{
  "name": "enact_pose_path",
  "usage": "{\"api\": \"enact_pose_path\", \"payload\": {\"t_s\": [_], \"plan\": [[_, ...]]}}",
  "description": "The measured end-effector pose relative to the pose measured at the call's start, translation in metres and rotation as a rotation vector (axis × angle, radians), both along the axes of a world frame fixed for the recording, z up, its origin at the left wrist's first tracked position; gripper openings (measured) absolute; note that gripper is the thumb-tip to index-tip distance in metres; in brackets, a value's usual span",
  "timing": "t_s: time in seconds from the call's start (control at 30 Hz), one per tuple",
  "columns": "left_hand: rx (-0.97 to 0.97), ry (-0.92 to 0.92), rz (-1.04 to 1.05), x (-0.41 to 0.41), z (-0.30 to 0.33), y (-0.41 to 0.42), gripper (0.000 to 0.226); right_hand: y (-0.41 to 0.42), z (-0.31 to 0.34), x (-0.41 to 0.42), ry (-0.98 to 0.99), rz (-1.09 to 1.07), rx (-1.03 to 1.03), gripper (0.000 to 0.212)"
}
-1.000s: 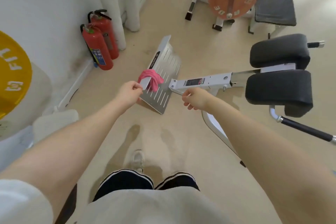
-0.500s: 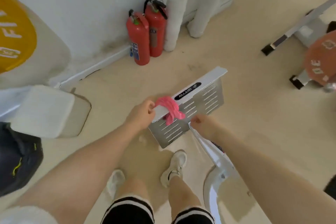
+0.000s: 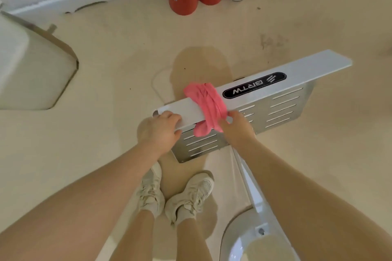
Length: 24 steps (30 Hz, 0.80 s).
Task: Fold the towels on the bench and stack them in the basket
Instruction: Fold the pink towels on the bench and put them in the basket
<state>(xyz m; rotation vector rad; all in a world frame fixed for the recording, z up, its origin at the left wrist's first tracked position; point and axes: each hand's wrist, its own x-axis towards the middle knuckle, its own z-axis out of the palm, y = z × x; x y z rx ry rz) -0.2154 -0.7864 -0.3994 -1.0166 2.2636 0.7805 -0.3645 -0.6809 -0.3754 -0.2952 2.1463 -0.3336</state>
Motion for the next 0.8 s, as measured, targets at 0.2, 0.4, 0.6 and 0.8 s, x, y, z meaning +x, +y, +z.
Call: {"api": "enact_pose_path", "payload": {"t_s": [0.2, 0.4, 0.6, 0.8], "plan": [[-0.015, 0.13, -0.04, 0.01, -0.006, -0.007, 0.038, -0.017, -0.023, 0.025, -0.084, -0.346, -0.103, 0.032], [0.141, 0.06, -0.084, 0.016, 0.059, -0.031, 0.047, -0.013, 0.073, 0.03, 0.022, -0.072, -0.152, 0.031], [0.143, 0.265, -0.181, 0.02, 0.221, -0.067, 0.048, -0.032, 0.233, 0.028, -0.128, 0.182, -0.229, 0.024], [0.16, 0.463, -0.227, 0.032, 0.384, -0.067, 0.048, -0.046, 0.39, 0.046, -0.125, 0.418, -0.328, 0.036]]}}
